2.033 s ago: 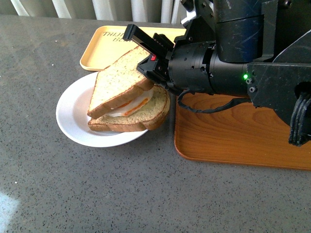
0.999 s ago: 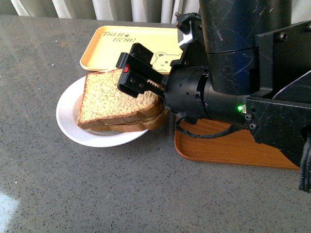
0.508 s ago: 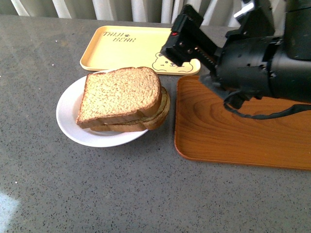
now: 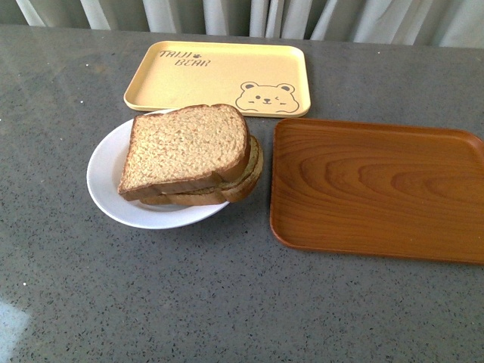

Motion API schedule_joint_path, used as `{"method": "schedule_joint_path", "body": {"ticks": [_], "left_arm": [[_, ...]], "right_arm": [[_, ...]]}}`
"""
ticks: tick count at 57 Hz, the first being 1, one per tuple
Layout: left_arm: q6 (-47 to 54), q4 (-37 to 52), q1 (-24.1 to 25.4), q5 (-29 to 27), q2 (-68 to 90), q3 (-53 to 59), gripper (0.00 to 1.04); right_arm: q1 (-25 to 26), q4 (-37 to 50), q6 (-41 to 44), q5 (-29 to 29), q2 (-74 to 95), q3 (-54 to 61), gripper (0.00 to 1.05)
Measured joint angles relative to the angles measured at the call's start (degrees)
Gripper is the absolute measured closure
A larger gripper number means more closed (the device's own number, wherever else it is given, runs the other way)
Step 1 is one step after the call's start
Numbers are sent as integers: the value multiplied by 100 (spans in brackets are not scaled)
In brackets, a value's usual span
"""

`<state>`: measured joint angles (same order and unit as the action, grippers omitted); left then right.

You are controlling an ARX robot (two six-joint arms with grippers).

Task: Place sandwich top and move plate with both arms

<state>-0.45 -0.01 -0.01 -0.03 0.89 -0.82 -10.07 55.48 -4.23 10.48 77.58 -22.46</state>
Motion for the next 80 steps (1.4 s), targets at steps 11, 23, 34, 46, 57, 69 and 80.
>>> {"method": "schedule_joint_path", "body": {"ticks": [11, 23, 34, 46, 57, 69, 80], "left_arm": [[0, 0, 0, 2, 0, 0, 9], [0, 0, 0, 2, 0, 0, 9], [0, 0, 0, 0, 0, 0, 9], [0, 0, 0, 2, 0, 0, 9], [0, 0, 0, 2, 0, 0, 9], [0, 0, 0, 2, 0, 0, 9], [0, 0, 0, 2, 0, 0, 9]], "right_arm": [[282, -79, 306, -339, -804, 876, 95], [479, -337, 382, -538, -1598, 1357, 103], [911, -407, 389, -1021, -2192, 1799, 103], [990, -1034, 389, -1045, -3003, 2107, 103], [999, -1764, 389, -1051, -3842, 2116, 103], [999, -2570, 389, -1049, -4728, 2120, 103], [999, -3228, 389, -1051, -5429, 2120, 103]]}}
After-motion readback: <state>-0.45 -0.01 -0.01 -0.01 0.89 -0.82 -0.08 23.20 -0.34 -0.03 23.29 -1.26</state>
